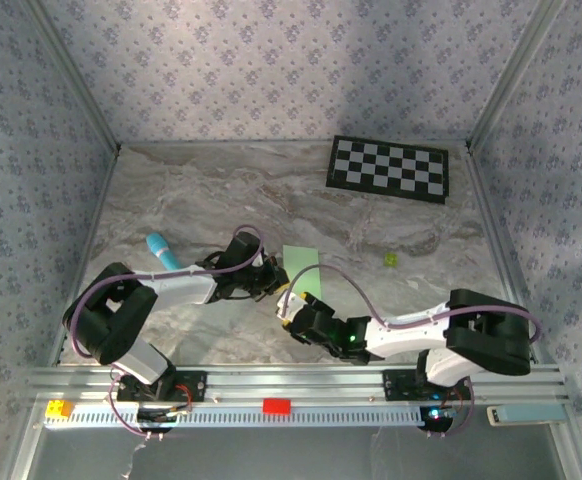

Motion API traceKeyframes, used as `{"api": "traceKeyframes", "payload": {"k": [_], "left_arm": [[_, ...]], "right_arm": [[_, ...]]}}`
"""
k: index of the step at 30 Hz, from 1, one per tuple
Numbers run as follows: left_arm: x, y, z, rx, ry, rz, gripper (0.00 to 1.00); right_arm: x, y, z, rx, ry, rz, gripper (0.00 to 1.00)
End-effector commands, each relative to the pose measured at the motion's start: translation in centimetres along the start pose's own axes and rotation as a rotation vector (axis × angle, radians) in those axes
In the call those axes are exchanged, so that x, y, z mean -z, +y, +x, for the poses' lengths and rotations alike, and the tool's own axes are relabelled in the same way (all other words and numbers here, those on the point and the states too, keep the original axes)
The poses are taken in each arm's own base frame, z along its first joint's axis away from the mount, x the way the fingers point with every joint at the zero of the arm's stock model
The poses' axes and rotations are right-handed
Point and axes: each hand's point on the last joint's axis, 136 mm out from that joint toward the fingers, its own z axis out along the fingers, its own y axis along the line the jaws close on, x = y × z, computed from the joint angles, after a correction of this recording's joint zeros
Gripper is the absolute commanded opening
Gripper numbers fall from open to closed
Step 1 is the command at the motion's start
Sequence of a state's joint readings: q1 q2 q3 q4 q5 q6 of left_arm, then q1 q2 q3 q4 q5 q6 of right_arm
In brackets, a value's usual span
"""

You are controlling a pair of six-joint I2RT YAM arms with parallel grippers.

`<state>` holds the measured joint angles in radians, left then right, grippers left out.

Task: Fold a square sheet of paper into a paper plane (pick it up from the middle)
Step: Third fold the triangle at the center of the table.

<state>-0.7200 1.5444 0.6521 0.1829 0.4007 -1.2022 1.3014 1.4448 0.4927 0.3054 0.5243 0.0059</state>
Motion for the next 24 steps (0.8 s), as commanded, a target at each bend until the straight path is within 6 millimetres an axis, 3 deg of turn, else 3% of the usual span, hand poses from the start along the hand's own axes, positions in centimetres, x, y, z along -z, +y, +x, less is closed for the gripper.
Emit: {"api": "traceKeyframes", "payload": {"k": [1,7,18,21,24], "left_arm": [[0.4,-1.2,-0.2,-0.009,0.002,0.023,0.00],[0.4,-1.2,-0.2,-0.009,0.001,0.021,0.00],[0.5,-1.3,-0.3,-0.012,-0.006,0.022,0.00],[0.7,-1.0,-0.4,-0.012,-0.015,0.005,0.09],[1.4,-0.4,-0.7,-0.017,-0.043,-0.035,0.30]], "right_arm": [[-0.1,-0.9,-0.9,-0.019,-0.027,0.069,0.49],[0.0,-1.0,-0.7,-0.011,-0.025,0.074,0.27],[0.3,-1.6,-0.4,-0.047,-0.015,0.086,0.05],[0.4,-1.8,-0.4,-0.076,-0.015,0.079,0.02],[0.4,-1.3,-0.3,-0.123,-0.011,0.006,0.00]]}}
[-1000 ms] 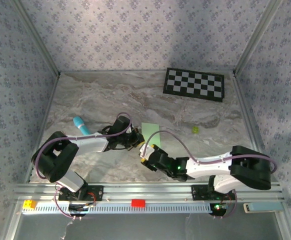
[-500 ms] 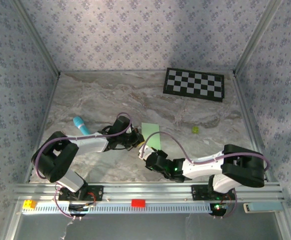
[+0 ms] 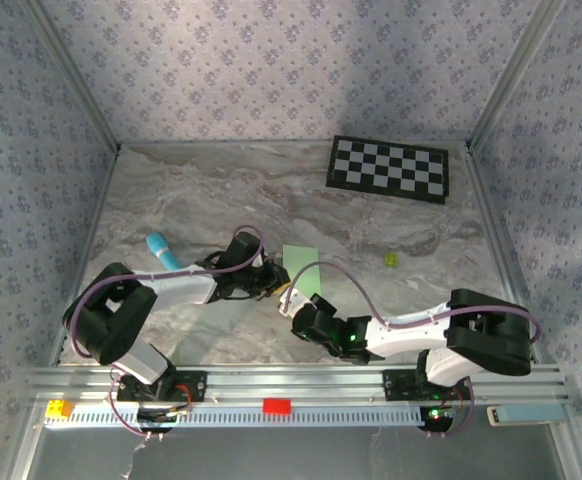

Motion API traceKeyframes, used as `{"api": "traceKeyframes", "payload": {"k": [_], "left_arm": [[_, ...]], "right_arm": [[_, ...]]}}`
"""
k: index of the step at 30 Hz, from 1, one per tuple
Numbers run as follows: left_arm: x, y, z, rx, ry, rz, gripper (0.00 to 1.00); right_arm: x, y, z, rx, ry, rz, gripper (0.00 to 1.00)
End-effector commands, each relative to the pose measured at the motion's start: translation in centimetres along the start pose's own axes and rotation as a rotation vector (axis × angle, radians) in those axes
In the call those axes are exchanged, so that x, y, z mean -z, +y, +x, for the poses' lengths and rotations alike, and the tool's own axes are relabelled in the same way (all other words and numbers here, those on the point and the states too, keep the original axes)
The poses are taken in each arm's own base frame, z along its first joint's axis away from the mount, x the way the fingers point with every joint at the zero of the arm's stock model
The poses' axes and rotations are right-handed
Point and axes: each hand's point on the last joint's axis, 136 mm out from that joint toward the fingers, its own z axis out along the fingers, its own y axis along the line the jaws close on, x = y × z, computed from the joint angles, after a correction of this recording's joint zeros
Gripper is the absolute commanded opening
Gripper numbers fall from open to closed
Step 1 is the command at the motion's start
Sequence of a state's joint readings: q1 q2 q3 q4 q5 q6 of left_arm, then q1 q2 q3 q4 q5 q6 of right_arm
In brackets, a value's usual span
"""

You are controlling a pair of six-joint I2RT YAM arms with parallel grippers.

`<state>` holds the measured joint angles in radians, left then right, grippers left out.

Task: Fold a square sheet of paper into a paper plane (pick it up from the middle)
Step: Third fold the triangle at the center of the table.

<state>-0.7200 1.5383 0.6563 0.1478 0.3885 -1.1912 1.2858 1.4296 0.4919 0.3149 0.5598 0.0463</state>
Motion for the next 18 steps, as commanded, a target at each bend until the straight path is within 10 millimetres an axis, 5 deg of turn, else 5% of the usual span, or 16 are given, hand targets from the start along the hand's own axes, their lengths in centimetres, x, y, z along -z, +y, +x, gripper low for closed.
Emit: {"api": "traceKeyframes", "payload": {"k": [1,3,8,18], "left_arm": [[1.6,-0.8,-0.9,-0.019,-0.052,-0.019,0.35],[2.5,-0.7,-1.5,-0.030,-0.084,-0.043,0.45],[4.5,-1.5,-2.9,-0.079,-0.144,-0.071,0.48],[3.9,-5.2,-4.6,-0.192,-0.084,-0.012,0.33]], "right_arm": [[0.3,0.2,0.2,-0.079,0.013,-0.079,0.00],[0.4,0.4,0.1,-0.143,0.014,-0.147,0.00],[1.0,1.5,0.0,-0.369,0.073,-0.441,0.00],[1.9,2.2,-0.8,-0.578,0.134,-0.731,0.00]]}}
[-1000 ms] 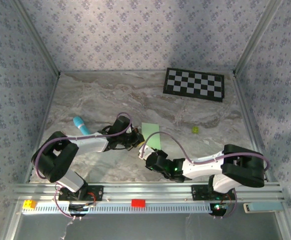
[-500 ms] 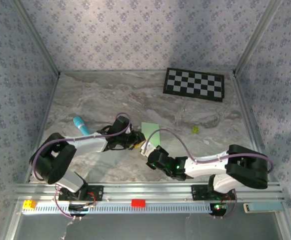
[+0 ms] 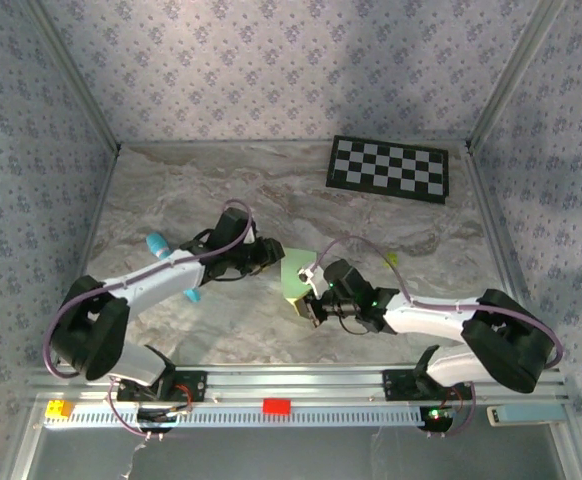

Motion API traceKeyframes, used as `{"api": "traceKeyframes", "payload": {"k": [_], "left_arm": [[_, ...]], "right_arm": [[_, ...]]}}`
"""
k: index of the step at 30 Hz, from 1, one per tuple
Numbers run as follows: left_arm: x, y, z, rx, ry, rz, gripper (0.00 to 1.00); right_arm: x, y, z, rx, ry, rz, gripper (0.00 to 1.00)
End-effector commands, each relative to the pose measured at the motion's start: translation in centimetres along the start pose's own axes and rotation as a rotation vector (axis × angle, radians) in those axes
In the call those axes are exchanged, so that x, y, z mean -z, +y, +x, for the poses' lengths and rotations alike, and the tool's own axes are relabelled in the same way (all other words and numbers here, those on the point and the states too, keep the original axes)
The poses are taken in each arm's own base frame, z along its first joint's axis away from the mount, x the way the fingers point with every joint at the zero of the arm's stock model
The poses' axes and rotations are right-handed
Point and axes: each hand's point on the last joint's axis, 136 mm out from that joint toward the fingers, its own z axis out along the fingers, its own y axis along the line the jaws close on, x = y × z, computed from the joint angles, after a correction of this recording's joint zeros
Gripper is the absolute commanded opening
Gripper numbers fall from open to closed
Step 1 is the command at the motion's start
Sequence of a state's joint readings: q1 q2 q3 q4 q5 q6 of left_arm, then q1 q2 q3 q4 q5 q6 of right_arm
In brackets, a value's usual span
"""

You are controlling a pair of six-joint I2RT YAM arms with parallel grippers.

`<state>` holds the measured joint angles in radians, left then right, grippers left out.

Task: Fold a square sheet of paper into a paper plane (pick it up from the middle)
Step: Third fold the triangle at the center of the table.

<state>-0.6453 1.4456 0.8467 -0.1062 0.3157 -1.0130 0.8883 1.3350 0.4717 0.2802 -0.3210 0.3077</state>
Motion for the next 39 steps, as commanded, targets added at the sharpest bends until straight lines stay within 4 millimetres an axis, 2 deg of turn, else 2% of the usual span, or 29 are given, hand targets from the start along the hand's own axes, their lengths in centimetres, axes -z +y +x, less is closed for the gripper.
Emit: {"api": "traceKeyframes", "payload": {"k": [1,6,11,20,29,39], "left_arm": [[-0.8,-1.1,-0.1,-0.062,0.061,0.012,0.31],[-3.2,-1.7,0.0,-0.083,0.138,0.030,0.22],[-5.8,-0.3,0.7,-0.069,0.201,-0.001,0.14],[-9.1,2.8,2.2,-0.067,0.272,-0.087,0.09],[-10.1,5.9,3.9,-0.080,0.327,-0.177,0.06],[-10.2,6.1,3.8,-0.090,0.329,-0.196,0.05]], "right_arm": [[0.0,2.2,0.7,-0.085,0.064,-0.165,0.00],[-0.4,1.7,1.1,-0.119,0.078,-0.163,0.00],[-0.4,1.0,1.1,-0.142,0.067,-0.153,0.00],[-0.3,0.2,1.5,-0.175,0.081,-0.146,0.00],[-0.7,-1.9,1.5,-0.227,0.099,-0.074,0.00],[-1.1,-4.1,1.6,-0.279,0.121,-0.025,0.00]]}}
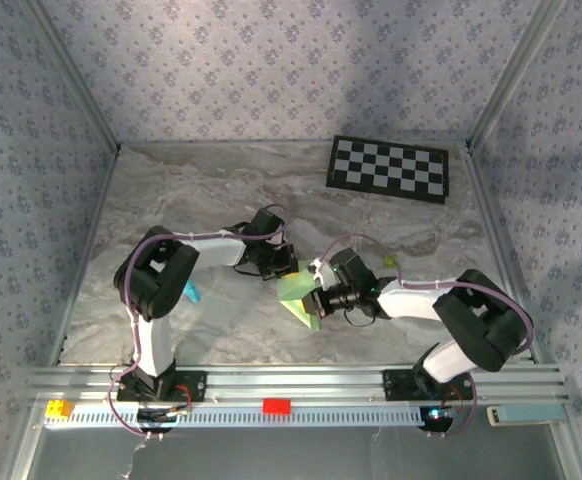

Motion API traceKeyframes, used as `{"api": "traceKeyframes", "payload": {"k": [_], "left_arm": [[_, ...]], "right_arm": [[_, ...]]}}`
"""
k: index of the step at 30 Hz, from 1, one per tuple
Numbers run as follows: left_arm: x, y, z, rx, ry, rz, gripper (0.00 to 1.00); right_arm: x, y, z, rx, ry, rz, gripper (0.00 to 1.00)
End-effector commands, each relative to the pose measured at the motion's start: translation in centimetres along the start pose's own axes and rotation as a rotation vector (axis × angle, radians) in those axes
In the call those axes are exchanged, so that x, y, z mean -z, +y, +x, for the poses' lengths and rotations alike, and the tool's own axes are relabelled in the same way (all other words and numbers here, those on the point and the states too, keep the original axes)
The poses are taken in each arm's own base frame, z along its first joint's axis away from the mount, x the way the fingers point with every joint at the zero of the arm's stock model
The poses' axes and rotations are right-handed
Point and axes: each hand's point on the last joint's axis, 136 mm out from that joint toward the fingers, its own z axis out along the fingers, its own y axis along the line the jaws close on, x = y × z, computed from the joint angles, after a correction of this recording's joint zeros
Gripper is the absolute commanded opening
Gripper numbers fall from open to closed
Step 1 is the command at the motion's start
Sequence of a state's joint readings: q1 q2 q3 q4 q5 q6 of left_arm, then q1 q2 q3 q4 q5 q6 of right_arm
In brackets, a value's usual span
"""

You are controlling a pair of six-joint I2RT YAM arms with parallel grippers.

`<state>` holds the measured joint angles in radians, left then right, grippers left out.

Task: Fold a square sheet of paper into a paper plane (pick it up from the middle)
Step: Third fold the triangle at the center of the table.

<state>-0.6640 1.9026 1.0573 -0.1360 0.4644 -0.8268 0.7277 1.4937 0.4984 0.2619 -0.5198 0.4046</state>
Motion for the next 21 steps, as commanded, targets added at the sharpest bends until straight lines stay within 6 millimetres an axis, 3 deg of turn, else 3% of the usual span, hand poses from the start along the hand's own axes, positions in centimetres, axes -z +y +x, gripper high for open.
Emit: {"api": "traceKeyframes", "payload": {"k": [1,21], "left_arm": [[-1.1,2.0,1.2,0.011,0.050,-0.081,0.05],[-1.2,2.1,1.1,0.010,0.052,-0.088,0.04]], "right_arm": [[0.0,-0.5,-0.6,-0.022,0.004,0.022,0.00],[-0.1,-2.5,-1.3,-0.051,0.003,0.105,0.00]]}}
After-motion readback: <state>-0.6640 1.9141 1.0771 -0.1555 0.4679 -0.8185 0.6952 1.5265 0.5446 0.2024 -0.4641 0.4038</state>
